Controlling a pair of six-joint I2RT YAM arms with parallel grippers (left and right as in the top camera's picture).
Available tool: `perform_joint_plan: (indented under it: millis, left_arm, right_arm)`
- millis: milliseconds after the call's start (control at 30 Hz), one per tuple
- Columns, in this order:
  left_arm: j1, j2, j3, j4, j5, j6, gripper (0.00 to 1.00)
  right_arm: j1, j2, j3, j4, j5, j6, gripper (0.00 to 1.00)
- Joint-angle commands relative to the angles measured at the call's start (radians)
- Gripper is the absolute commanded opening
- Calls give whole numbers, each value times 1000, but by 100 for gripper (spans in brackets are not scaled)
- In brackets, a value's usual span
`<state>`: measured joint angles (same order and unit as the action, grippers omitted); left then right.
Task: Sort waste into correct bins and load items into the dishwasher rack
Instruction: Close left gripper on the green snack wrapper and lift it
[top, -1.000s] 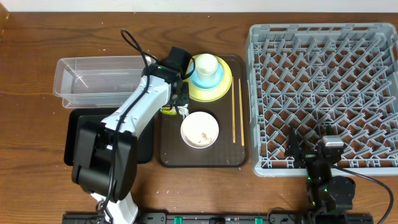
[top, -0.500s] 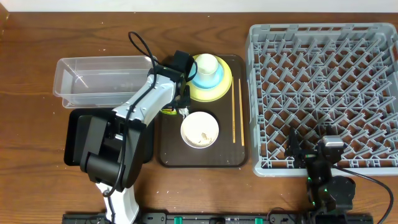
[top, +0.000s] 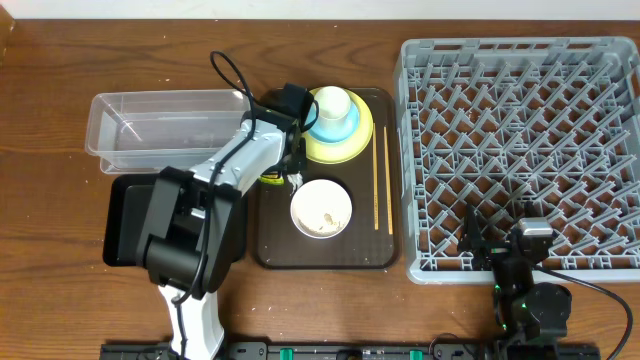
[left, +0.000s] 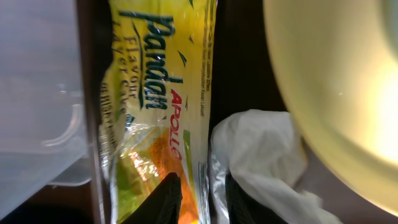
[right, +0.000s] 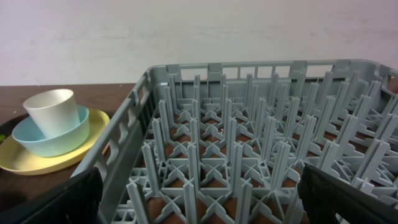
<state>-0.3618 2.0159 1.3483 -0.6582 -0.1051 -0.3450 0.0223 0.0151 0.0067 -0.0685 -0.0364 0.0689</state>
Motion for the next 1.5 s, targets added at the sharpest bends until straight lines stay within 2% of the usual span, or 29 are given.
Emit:
perform_joint_plan:
  millis: [0,433,600,667,867,1233,1467]
  left_arm:
    - [-2,24,-7,2,-17,-12,27]
    - [-2,58,-10,20,-17,-12,27]
    - [-2,58,-10,19,-16,-12,8]
    - [-2,58,-10,16,-16,-12,6]
    - [-2,25,-9,4,-16,-12,6]
    - [-2,-174,-9,-44,-16,-12,6]
    - [-2,-216,-9,-69,-16,-12,6]
  right_arm:
    - [-9,-1,-1,-4,2,13,99]
    - [-9,-1,-1,-4,3,13,99]
    - [-9,-1,-1,-4,3,13,99]
    - [-9,-1,-1,-4,2,13,99]
    - [-9,-1,-1,-5,3,13,99]
    - [-9,-1,-1,-4,2,13,99]
    - [-9,-1,-1,-4,2,13,99]
